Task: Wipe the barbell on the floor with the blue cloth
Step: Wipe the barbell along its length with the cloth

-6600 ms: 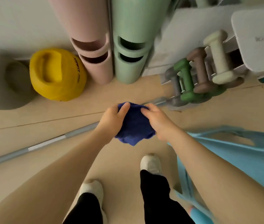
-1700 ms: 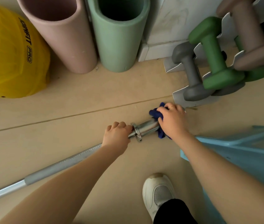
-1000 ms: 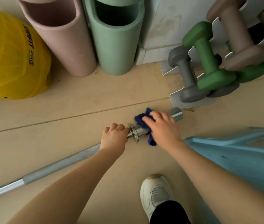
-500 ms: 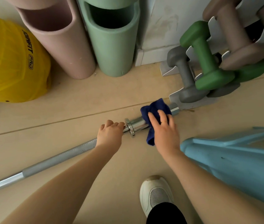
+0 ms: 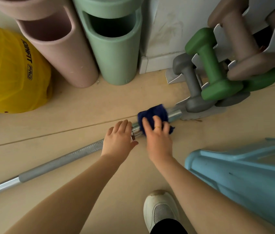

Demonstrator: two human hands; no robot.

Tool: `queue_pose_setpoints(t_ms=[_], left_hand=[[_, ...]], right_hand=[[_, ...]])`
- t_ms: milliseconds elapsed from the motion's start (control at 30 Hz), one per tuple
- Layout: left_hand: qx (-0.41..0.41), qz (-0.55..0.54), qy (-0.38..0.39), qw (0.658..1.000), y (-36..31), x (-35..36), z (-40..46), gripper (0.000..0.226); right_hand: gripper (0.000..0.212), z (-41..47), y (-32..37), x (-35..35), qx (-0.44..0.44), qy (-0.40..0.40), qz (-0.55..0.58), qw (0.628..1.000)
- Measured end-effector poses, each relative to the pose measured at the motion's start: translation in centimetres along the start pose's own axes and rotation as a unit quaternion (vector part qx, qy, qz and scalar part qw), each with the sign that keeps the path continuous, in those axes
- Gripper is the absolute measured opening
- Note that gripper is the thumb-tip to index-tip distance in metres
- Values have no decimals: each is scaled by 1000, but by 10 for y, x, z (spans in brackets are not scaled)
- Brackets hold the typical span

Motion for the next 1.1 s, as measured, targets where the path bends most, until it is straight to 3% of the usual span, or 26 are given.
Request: queue_pose_setpoints(t_ms=[67,133,267,333,433,533,633,733,900,967,1000,1033,1100], left_hand=[[-9,24,8,1000,0,3,3,73],[-22,35,-3,999,3,0,8,72],[-26,-9,3,1000,6,1,13,60],[-36,-30,5,999,11,1,18,59],[-58,-59,27,996,14,2,22,58],[-71,-63,41,995,16,2,27,59],[-70,-63,57,994,17,0,30,60],[-66,-56,66,994,16,-3,30,62],[-76,-62,68,993,18,-2,28,64],[-82,-71,65,992,19,-1,29,63],[-83,-74,66,992,20,0,29,62],[-81,-75,66,992,20,0,29,62],[-77,-74,65,992,20,1,29,60]], right_hand=[[53,-2,16,3,-108,-11,-15,994],[58,7,2,2,-127,-13,-1,992],[65,25,-64,3,86,-12,54,995],[67,23,-72,12,186,-5,121,975],[68,20,-62,15,256,-54,238,936],[64,21,-76,18,342,-89,341,871],[56,21,-99,33,485,-87,427,758],[50,10,-92,41,570,-68,494,653],[43,-3,-63,42,593,22,542,595],[44,3,-66,45,588,-5,536,606],[46,5,-67,47,577,-21,520,629],[49,5,-65,46,558,-28,493,667],[54,10,-54,34,474,-46,408,779]])
Point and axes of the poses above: each hand's wrist, its own z-axis towards the middle knuckle, its own x-axis out of the palm, y = z × x, the point moved 9 cm from there along z, towards the middle knuckle, and after that the axes turned 8 degrees about -y, right-handed, at the moved point
